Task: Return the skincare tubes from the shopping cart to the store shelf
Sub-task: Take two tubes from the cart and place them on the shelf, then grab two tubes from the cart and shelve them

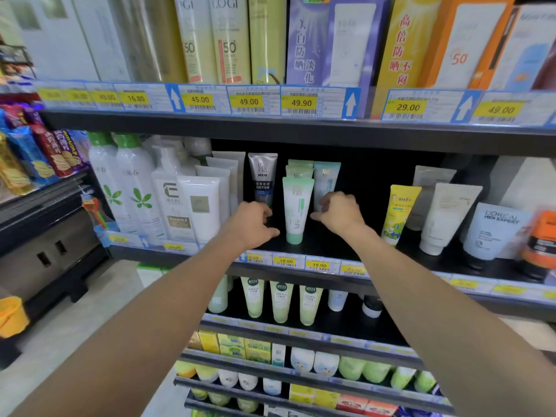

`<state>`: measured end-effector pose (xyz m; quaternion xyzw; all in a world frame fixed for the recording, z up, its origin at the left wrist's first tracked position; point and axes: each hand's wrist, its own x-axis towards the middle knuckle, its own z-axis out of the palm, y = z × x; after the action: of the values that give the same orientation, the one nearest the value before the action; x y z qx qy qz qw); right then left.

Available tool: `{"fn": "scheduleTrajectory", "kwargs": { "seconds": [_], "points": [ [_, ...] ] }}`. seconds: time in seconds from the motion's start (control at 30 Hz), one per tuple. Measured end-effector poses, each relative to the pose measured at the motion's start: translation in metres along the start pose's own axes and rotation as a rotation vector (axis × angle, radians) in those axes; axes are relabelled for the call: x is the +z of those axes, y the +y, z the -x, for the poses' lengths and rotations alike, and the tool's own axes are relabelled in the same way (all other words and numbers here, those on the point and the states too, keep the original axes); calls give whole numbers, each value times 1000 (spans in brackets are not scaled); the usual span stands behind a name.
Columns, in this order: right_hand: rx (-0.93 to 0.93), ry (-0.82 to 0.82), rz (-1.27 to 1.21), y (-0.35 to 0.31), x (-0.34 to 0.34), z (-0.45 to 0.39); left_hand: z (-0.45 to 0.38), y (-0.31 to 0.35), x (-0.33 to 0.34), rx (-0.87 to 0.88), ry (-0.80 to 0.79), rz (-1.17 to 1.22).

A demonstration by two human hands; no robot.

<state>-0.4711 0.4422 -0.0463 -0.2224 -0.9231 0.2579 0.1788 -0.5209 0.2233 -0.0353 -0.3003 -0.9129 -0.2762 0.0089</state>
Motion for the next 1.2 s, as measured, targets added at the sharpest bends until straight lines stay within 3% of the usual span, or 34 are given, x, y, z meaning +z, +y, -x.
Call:
{"fn": "scheduleTrajectory", "kwargs": {
  "seconds": [0.1, 0.27, 0.47, 0.87, 1.2],
  "points": [
    [-86, 57, 166, -1, -13, 25, 22, -1, -19, 76, 78, -158],
    [-272, 125, 416, -11, -30, 73, 59, 1, -46, 200, 62, -395],
    [-378, 182, 558, -15, -45, 134, 94, -8, -69, 283, 96, -477],
    [-273, 216, 591, 54, -96, 265, 165, 23, -66, 237, 66, -528],
    [-81, 231, 621, 167, -213, 401, 243, 166, 12, 322, 69, -503]
  ]
}}
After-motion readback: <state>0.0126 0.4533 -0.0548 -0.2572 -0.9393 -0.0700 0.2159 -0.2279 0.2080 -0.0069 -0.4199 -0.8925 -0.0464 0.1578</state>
